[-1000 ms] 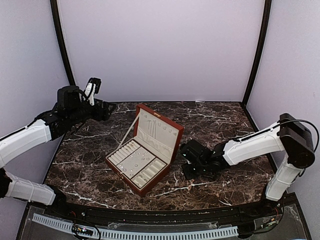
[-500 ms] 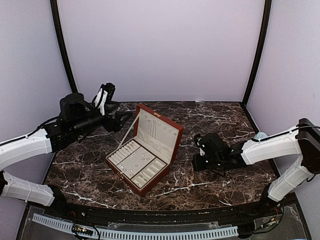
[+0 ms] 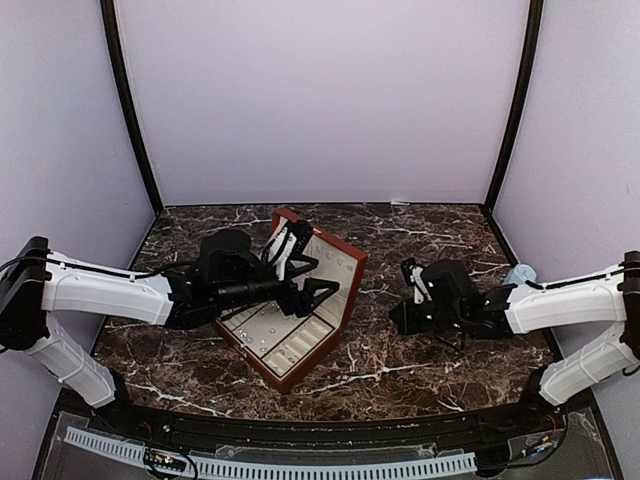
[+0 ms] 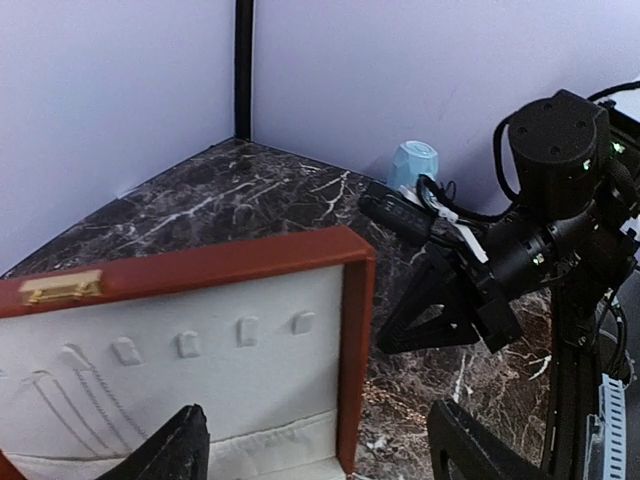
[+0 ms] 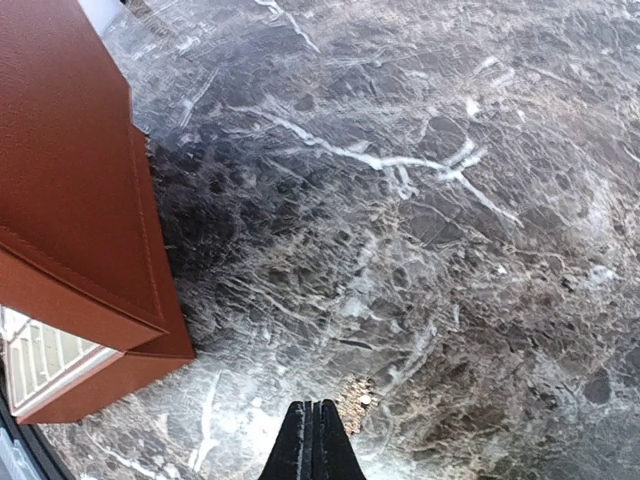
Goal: Organize the mixed jewelry
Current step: Adjust the necklace at the center of the board, then pick up the necklace from the center of the board.
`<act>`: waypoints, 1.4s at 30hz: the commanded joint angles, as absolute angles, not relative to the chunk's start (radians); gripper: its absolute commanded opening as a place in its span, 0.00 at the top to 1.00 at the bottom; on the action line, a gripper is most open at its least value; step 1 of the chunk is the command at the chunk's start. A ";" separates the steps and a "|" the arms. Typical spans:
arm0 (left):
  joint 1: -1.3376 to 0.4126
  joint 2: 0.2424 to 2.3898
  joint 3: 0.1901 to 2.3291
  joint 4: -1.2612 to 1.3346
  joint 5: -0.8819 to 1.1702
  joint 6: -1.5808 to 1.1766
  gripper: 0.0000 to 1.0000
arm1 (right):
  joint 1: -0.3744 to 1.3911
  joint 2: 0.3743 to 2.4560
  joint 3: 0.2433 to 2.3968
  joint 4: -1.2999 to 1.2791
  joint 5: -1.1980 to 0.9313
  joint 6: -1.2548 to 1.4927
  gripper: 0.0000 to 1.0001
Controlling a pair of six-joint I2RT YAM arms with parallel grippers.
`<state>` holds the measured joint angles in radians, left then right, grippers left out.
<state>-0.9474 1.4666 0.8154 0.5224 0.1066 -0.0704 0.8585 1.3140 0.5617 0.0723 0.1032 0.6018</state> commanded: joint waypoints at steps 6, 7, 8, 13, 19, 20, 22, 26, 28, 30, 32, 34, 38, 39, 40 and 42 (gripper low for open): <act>-0.982 1.492 0.844 0.642 0.085 -0.126 0.22 | 0.888 1.433 0.648 -0.137 0.124 0.623 0.77; -0.982 1.486 0.839 0.640 0.072 -0.125 0.22 | 0.897 1.446 0.662 -0.159 0.136 0.634 0.74; -0.982 1.483 0.836 0.636 0.066 -0.120 0.22 | 0.921 1.457 0.672 -0.179 0.145 0.646 0.72; -0.982 1.452 0.811 0.614 0.015 -0.107 0.22 | 1.001 1.476 0.692 -0.228 0.164 0.707 0.65; -0.982 1.438 0.792 0.611 -0.023 -0.109 0.22 | 1.043 1.514 0.716 -0.257 0.187 0.746 0.72; -0.982 1.434 0.788 0.612 -0.026 -0.111 0.22 | 1.047 1.525 0.724 -0.261 0.192 0.746 0.73; -0.982 1.429 0.782 0.615 -0.034 -0.113 0.22 | 1.061 1.548 0.741 -0.270 0.198 0.746 0.74; -0.982 1.415 0.767 0.616 -0.048 -0.115 0.22 | 1.086 1.587 0.767 -0.303 0.222 0.758 0.75; -0.982 1.409 0.759 0.618 -0.056 -0.117 0.22 | 1.091 1.597 0.767 -0.315 0.230 0.770 0.75; -0.982 1.406 0.754 0.618 -0.062 -0.120 0.22 | 1.095 1.601 0.766 -0.336 0.241 0.791 0.77; -0.982 1.402 0.750 0.620 -0.066 -0.123 0.22 | 1.095 1.600 0.761 -0.357 0.262 0.814 0.82; -0.982 1.399 0.745 0.623 -0.070 -0.127 0.21 | 1.095 1.600 0.758 -0.384 0.291 0.842 0.88; -0.982 1.397 0.744 0.624 -0.075 -0.130 0.21 | 1.095 1.610 0.759 -0.433 0.342 0.873 0.98; -0.982 1.397 0.744 0.625 -0.075 -0.130 0.22 | 1.093 1.612 0.757 -0.433 0.348 0.877 1.00; -0.982 1.398 0.745 0.626 -0.076 -0.132 0.22 | 1.090 1.612 0.754 -0.426 0.351 0.880 1.00; -0.982 1.397 0.747 0.627 -0.077 -0.133 0.21 | 1.072 1.607 0.739 -0.396 0.343 0.881 1.00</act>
<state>-0.9817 1.4353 0.7563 0.5980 -0.0658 -0.1215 1.0859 1.5814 0.7673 -0.3431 0.3130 0.8516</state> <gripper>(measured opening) 0.784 0.005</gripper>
